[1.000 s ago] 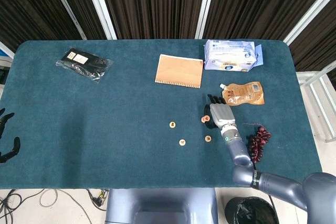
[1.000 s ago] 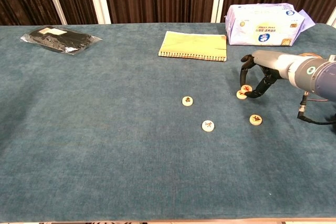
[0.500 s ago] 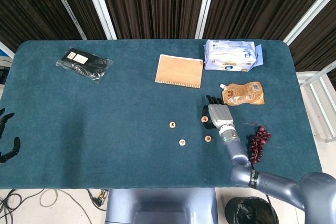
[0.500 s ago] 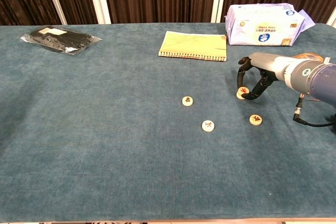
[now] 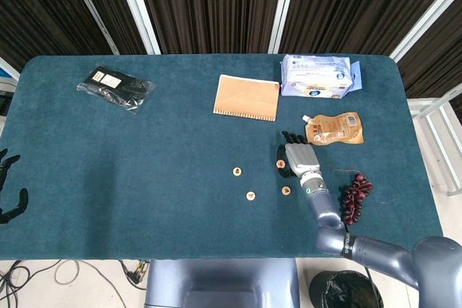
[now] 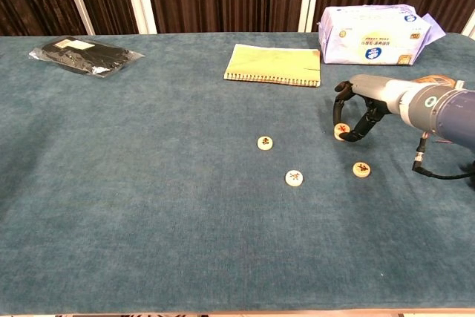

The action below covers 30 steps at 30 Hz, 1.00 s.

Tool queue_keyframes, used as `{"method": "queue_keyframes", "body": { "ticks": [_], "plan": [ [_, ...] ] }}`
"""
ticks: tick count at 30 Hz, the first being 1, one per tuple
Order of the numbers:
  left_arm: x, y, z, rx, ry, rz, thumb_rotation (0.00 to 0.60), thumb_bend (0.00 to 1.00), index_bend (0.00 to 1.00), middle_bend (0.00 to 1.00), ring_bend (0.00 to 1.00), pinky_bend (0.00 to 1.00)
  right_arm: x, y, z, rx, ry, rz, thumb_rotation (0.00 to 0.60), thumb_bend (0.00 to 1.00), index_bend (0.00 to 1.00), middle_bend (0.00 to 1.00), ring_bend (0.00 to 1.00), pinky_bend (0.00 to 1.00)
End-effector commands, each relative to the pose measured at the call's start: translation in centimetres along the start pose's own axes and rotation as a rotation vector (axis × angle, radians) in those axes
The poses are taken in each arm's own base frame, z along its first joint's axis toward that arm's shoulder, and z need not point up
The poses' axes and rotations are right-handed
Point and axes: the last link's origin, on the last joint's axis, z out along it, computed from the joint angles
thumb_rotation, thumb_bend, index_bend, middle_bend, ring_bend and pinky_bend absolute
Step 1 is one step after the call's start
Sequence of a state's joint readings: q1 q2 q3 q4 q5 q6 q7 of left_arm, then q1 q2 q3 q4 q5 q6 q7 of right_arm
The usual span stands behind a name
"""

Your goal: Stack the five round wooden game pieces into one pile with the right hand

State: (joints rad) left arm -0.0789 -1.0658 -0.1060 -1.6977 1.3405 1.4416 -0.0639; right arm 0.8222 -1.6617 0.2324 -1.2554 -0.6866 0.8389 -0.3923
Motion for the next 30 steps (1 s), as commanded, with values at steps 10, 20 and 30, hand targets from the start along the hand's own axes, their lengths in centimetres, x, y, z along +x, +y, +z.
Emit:
{"method": "queue_keyframes", "body": {
  "ticks": [10, 20, 30],
  "plan": [
    [0.05, -0.06, 0.04, 0.002, 0.000, 0.000, 0.600, 0.48, 0.14, 0.00, 0.00, 0.00, 0.08, 0.05, 0.15, -0.008, 0.003, -0.003, 0.600, 0.42, 0.56, 0.00, 0.00, 0.00],
    [0.00, -0.06, 0.03, 0.002, 0.000, 0.004, 0.600, 0.48, 0.14, 0.00, 0.00, 0.00, 0.07, 0.20, 0.09, -0.009, -0.003, -0.003, 0.600, 0.42, 0.54, 0.00, 0.00, 0.00],
    [0.00, -0.07, 0.03, 0.002, -0.001, 0.003, 0.600, 0.49, 0.14, 0.00, 0.00, 0.00, 0.09, 0.00, 0.03, -0.002, -0.002, -0.006, 0.600, 0.42, 0.52, 0.00, 0.00, 0.00]
  ]
}}
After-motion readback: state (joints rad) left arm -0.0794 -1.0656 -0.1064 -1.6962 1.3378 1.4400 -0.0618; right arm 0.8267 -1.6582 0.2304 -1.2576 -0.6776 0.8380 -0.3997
